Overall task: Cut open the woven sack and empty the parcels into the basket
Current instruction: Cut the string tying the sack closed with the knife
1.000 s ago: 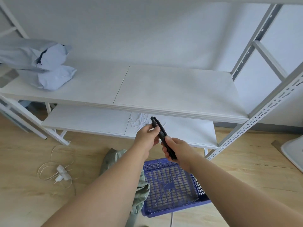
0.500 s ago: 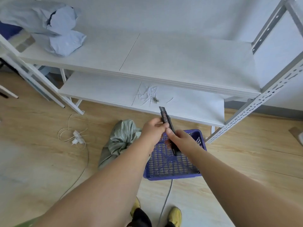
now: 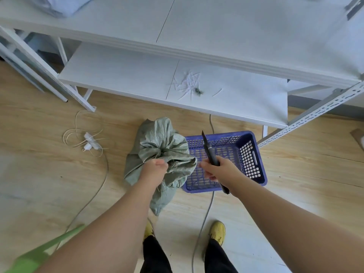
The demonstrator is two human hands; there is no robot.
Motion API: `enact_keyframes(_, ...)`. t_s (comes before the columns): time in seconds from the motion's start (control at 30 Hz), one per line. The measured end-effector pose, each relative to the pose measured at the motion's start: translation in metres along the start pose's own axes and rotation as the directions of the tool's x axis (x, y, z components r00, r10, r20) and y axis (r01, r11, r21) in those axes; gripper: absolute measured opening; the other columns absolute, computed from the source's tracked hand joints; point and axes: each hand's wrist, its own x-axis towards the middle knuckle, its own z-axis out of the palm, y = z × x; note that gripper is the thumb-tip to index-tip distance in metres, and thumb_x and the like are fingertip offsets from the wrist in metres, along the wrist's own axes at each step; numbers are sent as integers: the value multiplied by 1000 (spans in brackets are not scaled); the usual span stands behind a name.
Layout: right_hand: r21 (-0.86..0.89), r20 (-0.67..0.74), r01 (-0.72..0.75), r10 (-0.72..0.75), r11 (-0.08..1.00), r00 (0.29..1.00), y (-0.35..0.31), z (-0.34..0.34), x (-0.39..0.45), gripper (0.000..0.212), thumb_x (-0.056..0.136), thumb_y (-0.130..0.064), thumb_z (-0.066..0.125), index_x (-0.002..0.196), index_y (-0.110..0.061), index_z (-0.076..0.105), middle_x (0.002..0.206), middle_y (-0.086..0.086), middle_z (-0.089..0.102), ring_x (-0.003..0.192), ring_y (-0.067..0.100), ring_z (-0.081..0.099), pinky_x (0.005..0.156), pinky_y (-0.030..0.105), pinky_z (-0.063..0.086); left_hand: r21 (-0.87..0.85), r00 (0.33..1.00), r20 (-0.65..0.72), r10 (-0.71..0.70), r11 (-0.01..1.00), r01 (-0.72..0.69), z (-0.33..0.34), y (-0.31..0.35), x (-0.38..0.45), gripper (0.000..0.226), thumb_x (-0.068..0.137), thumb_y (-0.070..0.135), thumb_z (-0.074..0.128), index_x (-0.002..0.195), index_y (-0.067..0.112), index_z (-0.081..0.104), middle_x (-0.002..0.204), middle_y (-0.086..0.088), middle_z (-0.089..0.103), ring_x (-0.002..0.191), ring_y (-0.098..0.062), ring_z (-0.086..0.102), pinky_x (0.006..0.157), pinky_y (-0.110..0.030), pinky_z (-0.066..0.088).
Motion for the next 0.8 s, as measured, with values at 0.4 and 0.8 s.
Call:
enact_keyframes(0.4, 105, -167, -103, 120, 989, 979, 52, 131, 65, 25, 95, -20, 54, 118, -28, 61, 93, 4, 64, 79, 18, 59, 73, 35, 56, 271, 996, 86, -25, 962, 1, -69, -78, 83, 39, 92, 27, 53, 131, 22, 49, 120, 3, 60, 88, -15, 59, 76, -29, 46)
enact_keyframes(0.8, -87, -374, -30, -4, 996, 928, 144, 139, 176, 24, 94, -24, 58, 115, -35, 63, 155, -16, 14, 129, 6, 37, 100, 36, 40, 473, 908, 188, 375, 776, -418, 66, -145, 178, 68, 81, 35, 72, 140, 30, 38, 138, 5, 41, 129, -16, 39, 104, -37, 41)
